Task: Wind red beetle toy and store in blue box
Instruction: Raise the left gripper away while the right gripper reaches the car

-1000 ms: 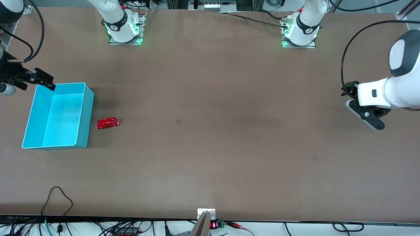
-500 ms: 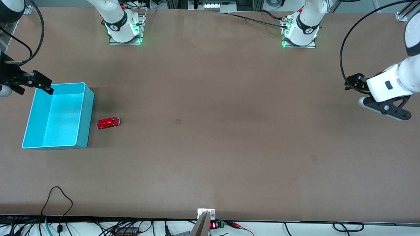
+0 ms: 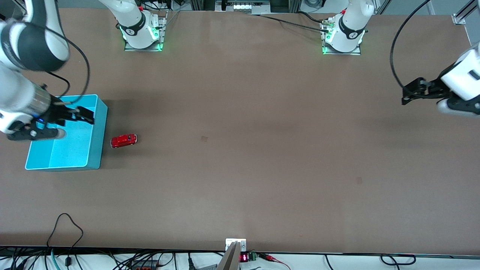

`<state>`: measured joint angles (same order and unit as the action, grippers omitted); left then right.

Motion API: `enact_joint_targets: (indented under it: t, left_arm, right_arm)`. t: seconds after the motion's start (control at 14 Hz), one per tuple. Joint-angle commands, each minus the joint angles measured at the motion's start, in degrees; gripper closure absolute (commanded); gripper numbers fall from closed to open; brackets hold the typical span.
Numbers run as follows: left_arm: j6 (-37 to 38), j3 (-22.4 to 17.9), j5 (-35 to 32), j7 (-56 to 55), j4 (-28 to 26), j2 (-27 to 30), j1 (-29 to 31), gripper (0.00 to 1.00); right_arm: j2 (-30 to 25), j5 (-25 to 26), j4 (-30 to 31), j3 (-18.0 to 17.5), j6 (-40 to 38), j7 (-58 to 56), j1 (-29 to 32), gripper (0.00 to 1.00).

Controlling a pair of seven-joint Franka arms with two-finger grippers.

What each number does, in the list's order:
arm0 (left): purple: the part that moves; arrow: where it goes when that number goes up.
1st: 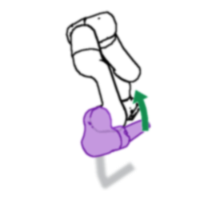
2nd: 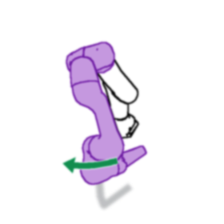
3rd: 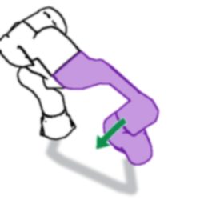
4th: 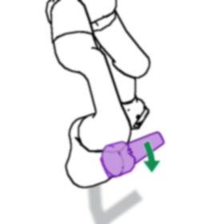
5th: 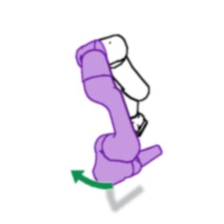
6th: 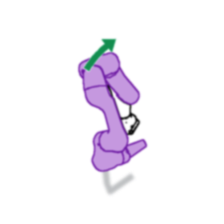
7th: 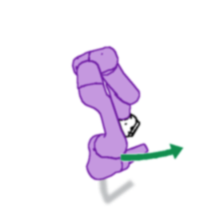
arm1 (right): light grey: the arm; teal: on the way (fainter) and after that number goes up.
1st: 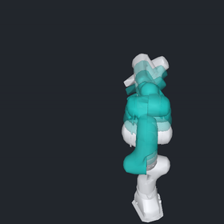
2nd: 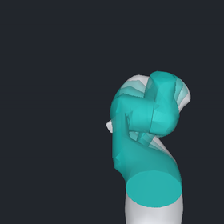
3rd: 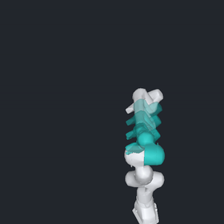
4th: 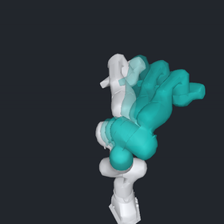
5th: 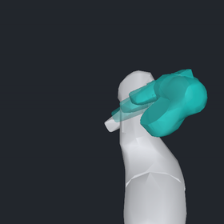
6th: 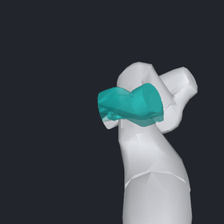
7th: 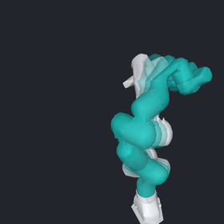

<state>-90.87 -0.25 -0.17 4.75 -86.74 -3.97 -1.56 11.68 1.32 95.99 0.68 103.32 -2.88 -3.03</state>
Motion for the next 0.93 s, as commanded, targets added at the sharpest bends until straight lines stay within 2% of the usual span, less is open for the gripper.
enact_joint_targets:
  t: [0.0, 0.29, 0.5, 0.71, 0.86]
  left_arm:
    - [-2.7, -1.1, 0.4, -1.2, -2.9, 2.3, -1.3, 0.0]
    - [6.7, -0.9, 1.0, -0.6, -1.8, 2.1, -0.5, 0.0]
    - [6.2, 0.1, 1.0, -0.6, -2.3, 1.8, -1.2, 0.0]
    - [4.1, 0.2, 0.6, -0.6, -2.7, 1.5, -1.3, 0.0]
    - [2.4, 2.0, -0.3, -0.7, -2.7, 0.5, -1.3, 0.0]
  right_arm:
    - [-0.8, -0.2, -1.4, -0.1, -1.6, 0.2, -1.0, 0.0]
    - [-0.6, -0.2, 0.0, 0.2, -2.0, -0.5, -0.4, 0.0]
    - [-0.3, -0.5, 0.3, 0.4, -3.1, -2.5, 0.1, 0.0]
    - [1.9, -1.5, 0.4, 0.5, -2.7, -13.0, 1.0, 0.0]
    - [4.0, -1.5, 0.6, 0.5, -2.0, -25.9, 1.3, 0.0]
